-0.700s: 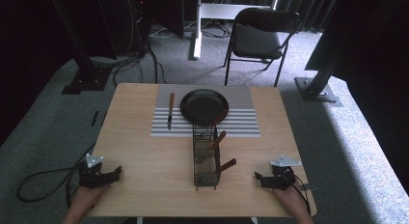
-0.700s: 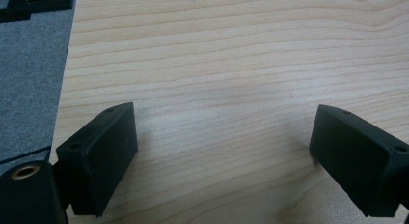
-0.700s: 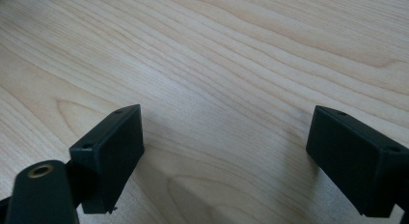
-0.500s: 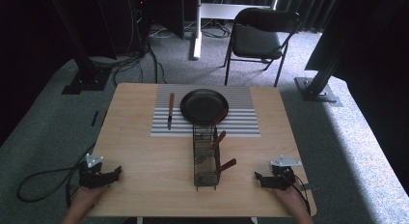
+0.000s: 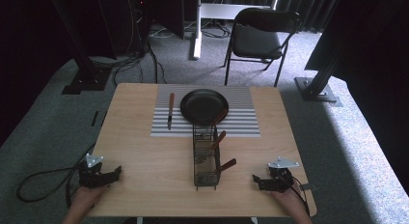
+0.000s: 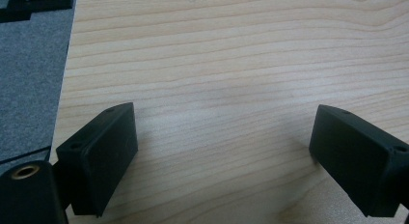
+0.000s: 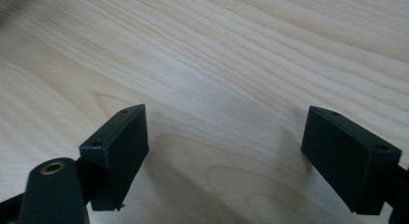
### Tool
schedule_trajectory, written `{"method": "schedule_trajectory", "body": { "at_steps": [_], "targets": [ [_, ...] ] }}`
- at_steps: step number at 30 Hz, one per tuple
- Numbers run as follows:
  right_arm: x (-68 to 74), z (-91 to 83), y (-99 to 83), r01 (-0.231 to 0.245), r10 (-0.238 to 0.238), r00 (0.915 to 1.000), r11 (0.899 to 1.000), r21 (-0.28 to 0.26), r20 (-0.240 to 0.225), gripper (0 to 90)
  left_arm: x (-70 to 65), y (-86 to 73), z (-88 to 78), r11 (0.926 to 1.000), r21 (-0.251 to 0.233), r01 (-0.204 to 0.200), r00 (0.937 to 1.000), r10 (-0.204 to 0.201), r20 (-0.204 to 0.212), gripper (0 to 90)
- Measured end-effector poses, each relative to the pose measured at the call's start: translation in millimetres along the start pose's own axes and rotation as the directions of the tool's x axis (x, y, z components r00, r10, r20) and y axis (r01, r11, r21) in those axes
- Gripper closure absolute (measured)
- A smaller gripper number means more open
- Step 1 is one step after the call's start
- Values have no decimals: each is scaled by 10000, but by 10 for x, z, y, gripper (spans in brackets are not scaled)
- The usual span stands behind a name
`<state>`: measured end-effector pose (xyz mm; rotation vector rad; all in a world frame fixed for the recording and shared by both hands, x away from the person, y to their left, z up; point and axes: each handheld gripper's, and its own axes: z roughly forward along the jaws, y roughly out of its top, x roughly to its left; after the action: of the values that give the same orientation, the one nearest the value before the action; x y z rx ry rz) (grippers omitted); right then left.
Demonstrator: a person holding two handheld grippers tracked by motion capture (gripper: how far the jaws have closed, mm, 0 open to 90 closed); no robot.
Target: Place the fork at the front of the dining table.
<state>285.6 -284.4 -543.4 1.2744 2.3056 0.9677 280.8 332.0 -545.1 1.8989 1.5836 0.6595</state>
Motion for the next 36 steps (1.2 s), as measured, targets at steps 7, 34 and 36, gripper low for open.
{"method": "schedule_trajectory", "body": {
  "at_steps": [7, 34, 36],
  "targets": [
    [156, -109, 51, 83, -84, 9995, 9999, -57, -297, 162, 1, 0, 0, 10000, 2, -6, 10000, 6, 0, 95],
    [835, -646, 484, 857, -1108, 9802, 9845, -1530, -1640, 170, 0, 0, 0, 10000, 1, -6, 10000, 6, 0, 95],
    [883, -679, 512, 844, -1140, 9776, 9824, -1668, -1771, 190, 1, 0, 0, 10000, 5, -9, 10000, 9, -1, 95]
  ]
}}
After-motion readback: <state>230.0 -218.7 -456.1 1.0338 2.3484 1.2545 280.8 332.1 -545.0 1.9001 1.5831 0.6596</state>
